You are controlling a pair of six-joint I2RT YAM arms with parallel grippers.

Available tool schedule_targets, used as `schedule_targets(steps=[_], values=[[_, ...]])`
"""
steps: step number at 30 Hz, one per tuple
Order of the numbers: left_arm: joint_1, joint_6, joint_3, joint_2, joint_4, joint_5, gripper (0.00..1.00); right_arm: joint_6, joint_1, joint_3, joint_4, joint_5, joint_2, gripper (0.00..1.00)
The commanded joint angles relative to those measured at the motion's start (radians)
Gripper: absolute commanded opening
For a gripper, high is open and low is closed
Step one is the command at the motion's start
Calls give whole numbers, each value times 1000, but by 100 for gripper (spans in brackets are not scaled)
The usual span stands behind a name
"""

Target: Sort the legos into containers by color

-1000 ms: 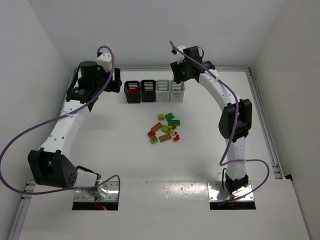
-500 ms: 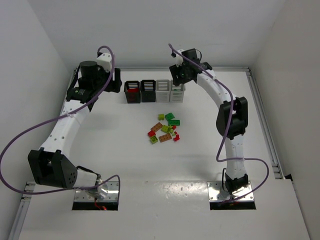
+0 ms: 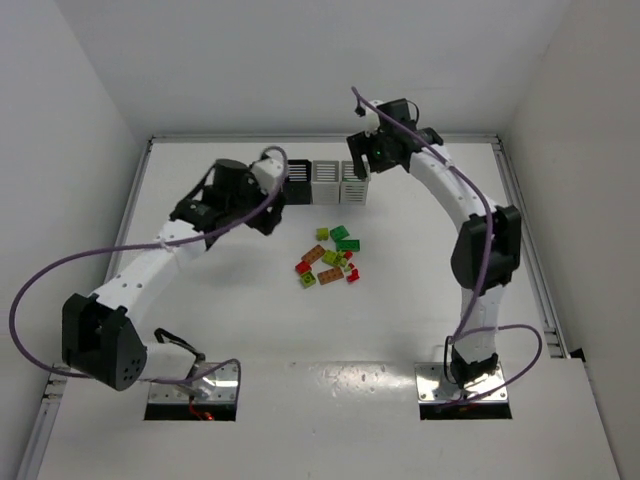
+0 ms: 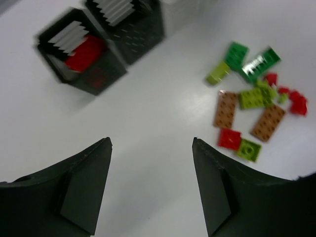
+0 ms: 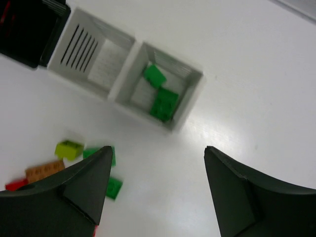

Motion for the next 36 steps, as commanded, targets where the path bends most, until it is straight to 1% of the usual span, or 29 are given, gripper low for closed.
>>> schedule_targets(steps=[1,2,3,4,5,6,8,9,12,13,15,17,20,25,36], values=[[-145,68,-77,-41,-35,-40,72,33,-36,-124,12,12,-238,75],[-173,68,-94,-41,-35,-53,71,33,-45,-217,12,12,-272,75],[-223,68,-106,-41,-35,-67,71,33,-57,-268,12,12,-304,75],[-248,68,-117,-9,-35,-99,71,33,-57,-316,24,23,-335,75],[-268,68,-117,8,-35,-113,69,43,-71,-409,24,23,-396,75],[-301,43,-117,25,-35,-113,68,43,-86,-454,53,23,-427,75],[-332,16,-117,62,-35,-137,68,43,-100,-549,64,23,-477,75],[-343,-14,-96,100,-35,-137,67,43,-113,-567,73,23,-507,75],[-357,-57,-57,186,-35,-159,67,43,-136,-586,62,12,-519,75],[-366,-82,-21,209,-35,-168,67,43,-136,-586,62,0,-519,75],[-366,-91,18,254,-35,-188,67,43,-146,-586,62,-16,-519,75],[-392,-103,56,303,-35,-211,67,52,-146,-574,53,-28,-508,75],[-426,-103,65,337,-35,-225,68,52,-156,-561,53,-39,-498,75],[-426,-114,75,376,-35,-245,71,52,-165,-561,53,-57,-498,75],[-426,-114,65,456,-5,-275,71,52,-174,-552,53,-66,-488,75]])
